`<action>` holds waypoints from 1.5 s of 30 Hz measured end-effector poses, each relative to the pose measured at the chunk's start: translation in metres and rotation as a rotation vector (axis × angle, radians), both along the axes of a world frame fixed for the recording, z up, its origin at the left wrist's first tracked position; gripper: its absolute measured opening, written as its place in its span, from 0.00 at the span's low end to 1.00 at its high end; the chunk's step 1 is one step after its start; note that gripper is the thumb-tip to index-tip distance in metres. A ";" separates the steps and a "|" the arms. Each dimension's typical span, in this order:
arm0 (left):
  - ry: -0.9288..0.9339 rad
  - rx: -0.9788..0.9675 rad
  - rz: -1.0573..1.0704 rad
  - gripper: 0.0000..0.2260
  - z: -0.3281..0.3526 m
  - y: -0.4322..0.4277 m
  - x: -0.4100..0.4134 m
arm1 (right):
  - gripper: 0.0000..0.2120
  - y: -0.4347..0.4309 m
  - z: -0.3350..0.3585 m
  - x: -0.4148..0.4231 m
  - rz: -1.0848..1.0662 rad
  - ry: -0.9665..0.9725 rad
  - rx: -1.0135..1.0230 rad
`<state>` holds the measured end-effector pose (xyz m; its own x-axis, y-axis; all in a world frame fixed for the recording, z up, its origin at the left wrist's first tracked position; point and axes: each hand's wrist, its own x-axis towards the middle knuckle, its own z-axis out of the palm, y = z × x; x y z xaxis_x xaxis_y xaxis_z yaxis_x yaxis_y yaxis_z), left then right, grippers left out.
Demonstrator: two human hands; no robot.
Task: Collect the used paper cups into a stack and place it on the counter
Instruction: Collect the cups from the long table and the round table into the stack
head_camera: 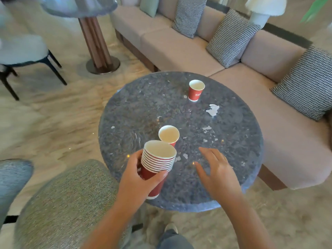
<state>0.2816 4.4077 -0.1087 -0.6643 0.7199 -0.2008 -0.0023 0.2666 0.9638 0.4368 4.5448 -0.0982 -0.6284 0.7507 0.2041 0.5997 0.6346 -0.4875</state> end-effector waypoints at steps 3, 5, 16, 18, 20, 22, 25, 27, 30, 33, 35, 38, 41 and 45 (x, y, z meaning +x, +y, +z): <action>0.027 -0.018 0.061 0.30 -0.006 0.005 -0.005 | 0.20 0.022 -0.012 -0.015 0.057 -0.035 -0.063; 0.016 -0.032 0.110 0.33 -0.011 0.006 -0.009 | 0.21 0.034 -0.022 -0.025 0.092 -0.080 -0.111; 0.065 -0.138 0.267 0.27 -0.032 0.005 -0.020 | 0.21 0.069 -0.065 -0.072 0.231 -0.200 -0.190; 0.079 -0.151 0.277 0.28 -0.034 0.006 -0.019 | 0.21 0.073 -0.070 -0.075 0.244 -0.211 -0.190; 0.092 -0.163 0.289 0.28 -0.035 0.008 -0.018 | 0.20 0.076 -0.074 -0.077 0.251 -0.216 -0.192; 0.107 -0.168 0.300 0.28 -0.036 0.009 -0.016 | 0.19 0.079 -0.077 -0.079 0.256 -0.216 -0.201; 0.117 -0.166 0.301 0.28 -0.035 0.012 -0.015 | 0.16 0.082 -0.081 -0.080 0.248 -0.186 -0.215; 0.111 -0.163 0.296 0.28 -0.035 0.013 -0.014 | 0.14 0.084 -0.082 -0.080 0.232 -0.165 -0.224; 0.129 -0.167 0.288 0.28 -0.035 0.016 -0.014 | 0.12 0.084 -0.083 -0.079 0.225 -0.128 -0.217; 0.126 -0.154 0.285 0.29 -0.034 0.018 -0.013 | 0.11 0.084 -0.081 -0.076 0.229 -0.089 -0.210; 0.127 -0.151 0.279 0.29 -0.033 0.020 -0.012 | 0.10 0.087 -0.076 -0.075 0.229 -0.055 -0.206; 0.162 -0.151 0.265 0.30 -0.031 0.023 -0.011 | 0.08 0.089 -0.060 -0.073 0.230 0.054 -0.176; 0.202 -0.152 0.246 0.29 -0.027 0.025 -0.010 | 0.07 0.088 -0.041 -0.071 0.229 0.177 -0.138; 0.210 -0.142 0.230 0.29 -0.024 0.025 -0.008 | 0.07 0.084 -0.020 -0.068 0.220 0.309 -0.138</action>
<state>0.2735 4.4329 -0.1325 -0.8438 0.5208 -0.1296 0.1167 0.4138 0.9029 0.3692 4.6289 -0.1181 -0.7020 0.6385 0.3155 0.2687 0.6477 -0.7129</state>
